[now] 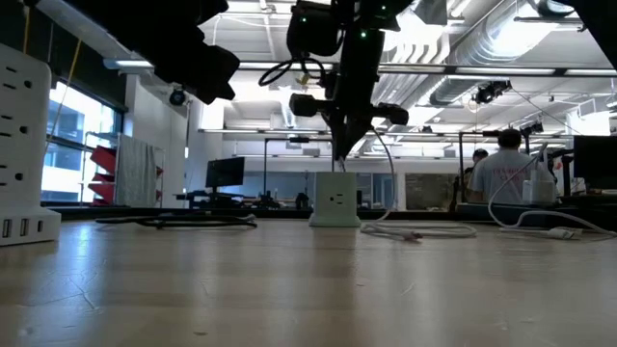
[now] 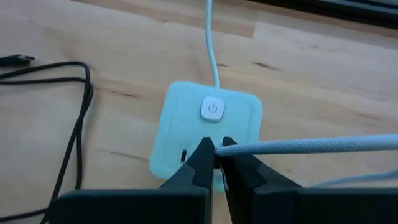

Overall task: Insert USB
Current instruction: Insert the white charger cable into the light green outlet extension

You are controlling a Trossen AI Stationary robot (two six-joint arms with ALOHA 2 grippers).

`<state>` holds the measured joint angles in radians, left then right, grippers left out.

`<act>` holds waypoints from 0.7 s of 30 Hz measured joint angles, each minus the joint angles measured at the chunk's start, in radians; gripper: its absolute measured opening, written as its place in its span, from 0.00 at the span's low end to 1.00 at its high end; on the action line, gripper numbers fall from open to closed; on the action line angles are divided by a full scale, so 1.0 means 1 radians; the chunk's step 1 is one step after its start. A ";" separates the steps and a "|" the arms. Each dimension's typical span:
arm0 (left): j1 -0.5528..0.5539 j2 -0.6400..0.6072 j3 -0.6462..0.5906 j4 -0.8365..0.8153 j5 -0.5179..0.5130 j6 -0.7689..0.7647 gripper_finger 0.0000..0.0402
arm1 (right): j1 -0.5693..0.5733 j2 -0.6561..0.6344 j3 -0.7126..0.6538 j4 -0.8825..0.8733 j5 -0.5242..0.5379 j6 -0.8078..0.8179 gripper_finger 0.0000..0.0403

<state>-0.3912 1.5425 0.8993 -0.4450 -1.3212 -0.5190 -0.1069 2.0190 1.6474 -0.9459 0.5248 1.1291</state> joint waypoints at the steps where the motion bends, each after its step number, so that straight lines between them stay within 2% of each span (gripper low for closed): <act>1: 0.000 0.000 0.000 0.000 0.000 0.000 0.02 | 0.009 0.000 0.000 -0.008 0.008 0.013 0.00; 16: 0.000 0.000 0.000 0.000 -0.001 0.000 0.02 | 0.038 0.003 -0.003 0.006 0.216 0.052 0.00; 21: 0.000 0.000 0.000 -0.001 -0.003 0.000 0.02 | 0.048 0.001 -0.025 0.031 0.254 0.084 0.00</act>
<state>-0.3912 1.5425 0.8993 -0.4461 -1.3243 -0.5190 -0.0589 2.0197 1.6224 -0.9150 0.7789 1.2127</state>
